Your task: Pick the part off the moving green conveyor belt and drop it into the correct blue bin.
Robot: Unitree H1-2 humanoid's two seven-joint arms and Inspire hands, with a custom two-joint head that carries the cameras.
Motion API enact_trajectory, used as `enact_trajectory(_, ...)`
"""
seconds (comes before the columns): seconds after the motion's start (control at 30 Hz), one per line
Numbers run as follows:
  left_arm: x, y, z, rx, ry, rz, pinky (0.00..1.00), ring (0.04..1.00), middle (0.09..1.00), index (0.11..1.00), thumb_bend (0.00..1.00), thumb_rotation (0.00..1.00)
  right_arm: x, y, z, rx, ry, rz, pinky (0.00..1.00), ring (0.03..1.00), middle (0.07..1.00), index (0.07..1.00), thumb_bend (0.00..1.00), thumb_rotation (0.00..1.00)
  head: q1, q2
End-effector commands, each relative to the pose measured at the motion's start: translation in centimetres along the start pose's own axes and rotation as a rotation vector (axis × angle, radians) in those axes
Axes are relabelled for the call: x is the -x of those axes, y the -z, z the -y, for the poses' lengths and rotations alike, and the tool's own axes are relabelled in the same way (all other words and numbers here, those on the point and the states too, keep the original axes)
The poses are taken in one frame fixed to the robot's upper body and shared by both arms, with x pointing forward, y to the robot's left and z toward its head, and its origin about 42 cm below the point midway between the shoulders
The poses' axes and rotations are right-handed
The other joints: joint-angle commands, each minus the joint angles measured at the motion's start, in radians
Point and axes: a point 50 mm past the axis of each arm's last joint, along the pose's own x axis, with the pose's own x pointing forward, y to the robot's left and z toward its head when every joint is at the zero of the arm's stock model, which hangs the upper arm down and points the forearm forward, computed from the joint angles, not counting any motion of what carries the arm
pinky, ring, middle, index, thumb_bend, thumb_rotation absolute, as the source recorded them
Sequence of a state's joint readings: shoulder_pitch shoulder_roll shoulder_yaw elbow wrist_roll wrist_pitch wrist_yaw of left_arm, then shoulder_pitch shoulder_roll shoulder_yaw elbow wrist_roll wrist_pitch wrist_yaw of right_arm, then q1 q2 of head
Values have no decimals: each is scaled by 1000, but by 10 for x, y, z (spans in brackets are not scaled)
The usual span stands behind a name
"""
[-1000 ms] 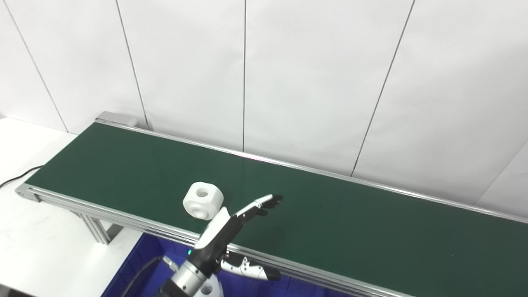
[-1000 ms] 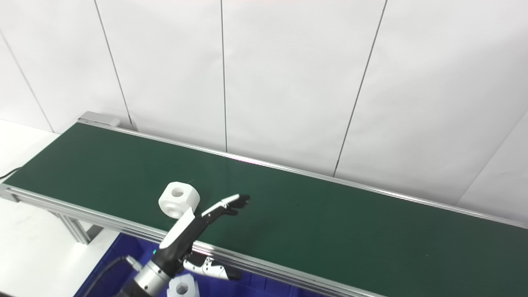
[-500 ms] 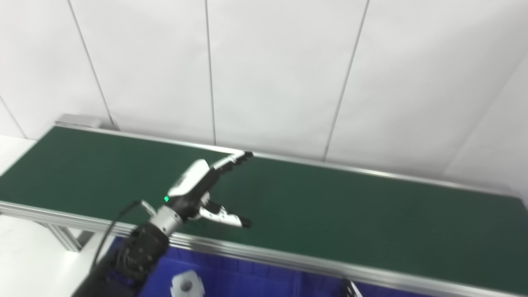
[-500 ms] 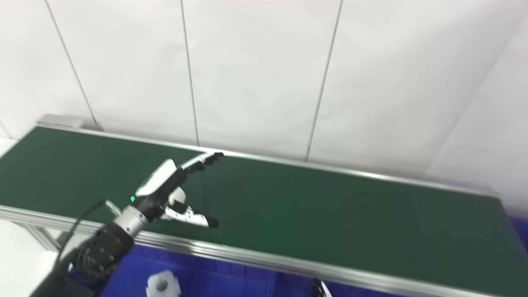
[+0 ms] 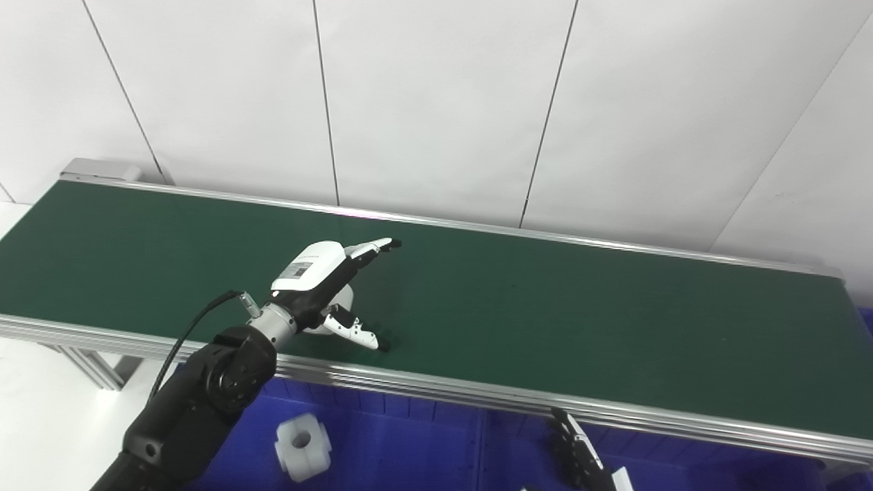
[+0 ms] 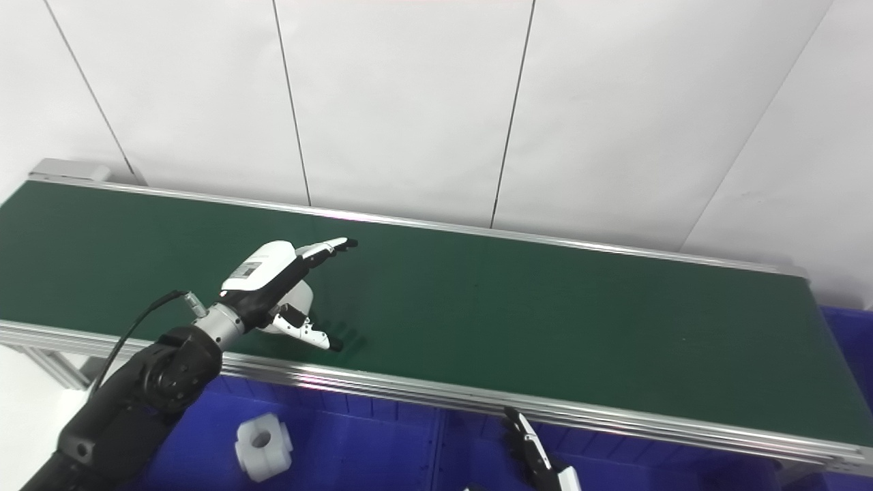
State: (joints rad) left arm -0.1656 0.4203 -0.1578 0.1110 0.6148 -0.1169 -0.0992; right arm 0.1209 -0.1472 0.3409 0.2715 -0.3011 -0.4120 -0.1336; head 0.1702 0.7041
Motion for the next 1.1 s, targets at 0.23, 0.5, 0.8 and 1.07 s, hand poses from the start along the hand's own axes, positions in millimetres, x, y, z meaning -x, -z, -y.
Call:
enact_trajectory(0.23, -10, 19, -14, -113, -14, -54, 853, 893, 913, 917, 754, 242, -1, -14, 4, -6, 12, 83, 799, 850, 879, 924, 803, 663, 9, -4)
enact_trajectory(0.5, -17, 32, -9, -178, 16, -154, 919, 931, 943, 942, 714, 177, 0, -13, 5, -18, 7, 82, 804, 853, 882, 923, 793, 645, 15, -8)
enact_trajectory(0.8, -22, 33, 22, -71, -166, -118, 472, 509, 584, 639, 552, 0, 1, -12, 6, -25, 9, 82, 819, 861, 885, 919, 780, 622, 8, -7)
enact_trajectory(1.07, -30, 24, 30, -48, -203, -66, 300, 393, 497, 514, 494, 0, 1, -12, 5, -20, 4, 80, 807, 856, 885, 921, 785, 644, 13, -9)
